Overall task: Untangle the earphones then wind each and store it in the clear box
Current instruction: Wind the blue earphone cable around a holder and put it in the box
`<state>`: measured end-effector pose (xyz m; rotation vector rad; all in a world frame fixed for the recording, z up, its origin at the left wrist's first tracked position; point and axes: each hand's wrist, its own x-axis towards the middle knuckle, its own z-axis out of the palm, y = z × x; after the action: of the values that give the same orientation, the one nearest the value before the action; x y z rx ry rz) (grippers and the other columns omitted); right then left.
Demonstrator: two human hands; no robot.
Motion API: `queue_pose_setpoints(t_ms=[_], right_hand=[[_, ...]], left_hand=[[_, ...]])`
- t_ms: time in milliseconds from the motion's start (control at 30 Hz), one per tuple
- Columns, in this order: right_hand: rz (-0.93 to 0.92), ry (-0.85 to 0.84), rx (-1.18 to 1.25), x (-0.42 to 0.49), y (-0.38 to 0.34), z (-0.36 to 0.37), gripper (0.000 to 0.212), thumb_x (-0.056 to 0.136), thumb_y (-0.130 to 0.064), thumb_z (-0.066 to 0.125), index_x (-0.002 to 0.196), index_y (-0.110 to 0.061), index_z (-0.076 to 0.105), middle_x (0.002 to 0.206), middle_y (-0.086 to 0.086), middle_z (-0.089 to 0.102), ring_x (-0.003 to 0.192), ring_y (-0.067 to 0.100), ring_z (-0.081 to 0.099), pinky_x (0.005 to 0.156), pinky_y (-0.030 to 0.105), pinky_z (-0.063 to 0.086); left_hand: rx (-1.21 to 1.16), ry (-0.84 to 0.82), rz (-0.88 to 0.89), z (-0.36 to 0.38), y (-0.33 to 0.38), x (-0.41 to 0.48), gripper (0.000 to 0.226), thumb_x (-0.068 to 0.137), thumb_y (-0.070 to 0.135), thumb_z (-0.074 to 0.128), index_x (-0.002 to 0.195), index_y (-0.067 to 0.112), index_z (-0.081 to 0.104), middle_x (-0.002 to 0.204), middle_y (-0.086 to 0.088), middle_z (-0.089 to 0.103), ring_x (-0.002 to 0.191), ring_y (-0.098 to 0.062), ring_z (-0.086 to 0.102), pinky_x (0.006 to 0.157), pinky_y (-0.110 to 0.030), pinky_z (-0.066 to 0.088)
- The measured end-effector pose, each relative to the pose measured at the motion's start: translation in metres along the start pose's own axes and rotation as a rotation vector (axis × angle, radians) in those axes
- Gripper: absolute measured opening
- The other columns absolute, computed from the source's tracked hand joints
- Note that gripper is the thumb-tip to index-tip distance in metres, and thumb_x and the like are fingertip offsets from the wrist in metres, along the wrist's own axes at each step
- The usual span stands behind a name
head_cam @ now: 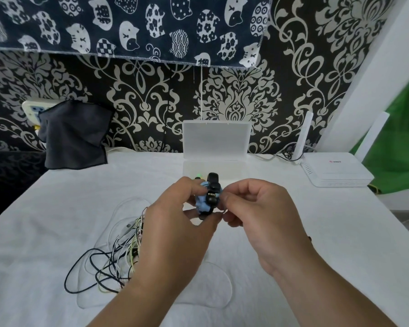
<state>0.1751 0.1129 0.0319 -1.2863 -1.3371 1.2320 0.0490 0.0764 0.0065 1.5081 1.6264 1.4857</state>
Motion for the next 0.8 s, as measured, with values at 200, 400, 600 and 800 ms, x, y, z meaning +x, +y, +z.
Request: queue_pose_setpoints(t_ms=[200,400,600,800], right_hand=[[-0.013,0.023,0.049,0.000,-0.002,-0.005,0.008,0.084,-0.003,0.072,0.076,-0.007,0.074,0.064,0.008,0.072,0.054,0.013,0.062,0.054,0.020,0.051],[0.004,-0.019,0.074,-0.002,-0.002,-0.003,0.007,0.082,-0.001,0.074,0.076,-0.005,0.074,0.065,0.010,0.072,0.053,0.012,0.063,0.053,0.017,0.049],[0.099,-0.121,0.172,0.004,0.003,-0.007,0.007,0.075,-0.002,0.079,0.075,-0.004,0.073,0.061,0.008,0.067,0.052,0.014,0.059,0.055,0.023,0.051],[0.184,-0.233,0.232,0.013,0.015,-0.014,0.034,0.053,-0.030,0.082,0.081,-0.015,0.069,0.082,0.008,0.067,0.071,0.014,0.065,0.065,0.026,0.054]], left_hand=[[-0.109,0.030,0.085,0.000,0.000,0.001,0.012,0.083,0.010,0.075,0.092,0.018,0.073,0.105,0.010,0.072,0.091,-0.012,0.071,0.072,-0.015,0.056],[-0.236,0.030,-0.002,-0.002,-0.003,0.006,0.017,0.085,-0.002,0.071,0.077,0.013,0.074,0.097,0.007,0.076,0.086,-0.013,0.073,0.067,-0.019,0.057],[-0.326,0.041,-0.130,-0.004,-0.007,0.008,0.019,0.082,0.001,0.073,0.073,0.017,0.071,0.077,-0.005,0.074,0.078,-0.026,0.072,0.070,-0.034,0.059],[-0.601,0.023,-0.308,-0.002,-0.001,0.008,0.015,0.075,0.008,0.068,0.089,0.004,0.062,0.074,-0.014,0.073,0.064,-0.023,0.070,0.061,-0.037,0.061]])
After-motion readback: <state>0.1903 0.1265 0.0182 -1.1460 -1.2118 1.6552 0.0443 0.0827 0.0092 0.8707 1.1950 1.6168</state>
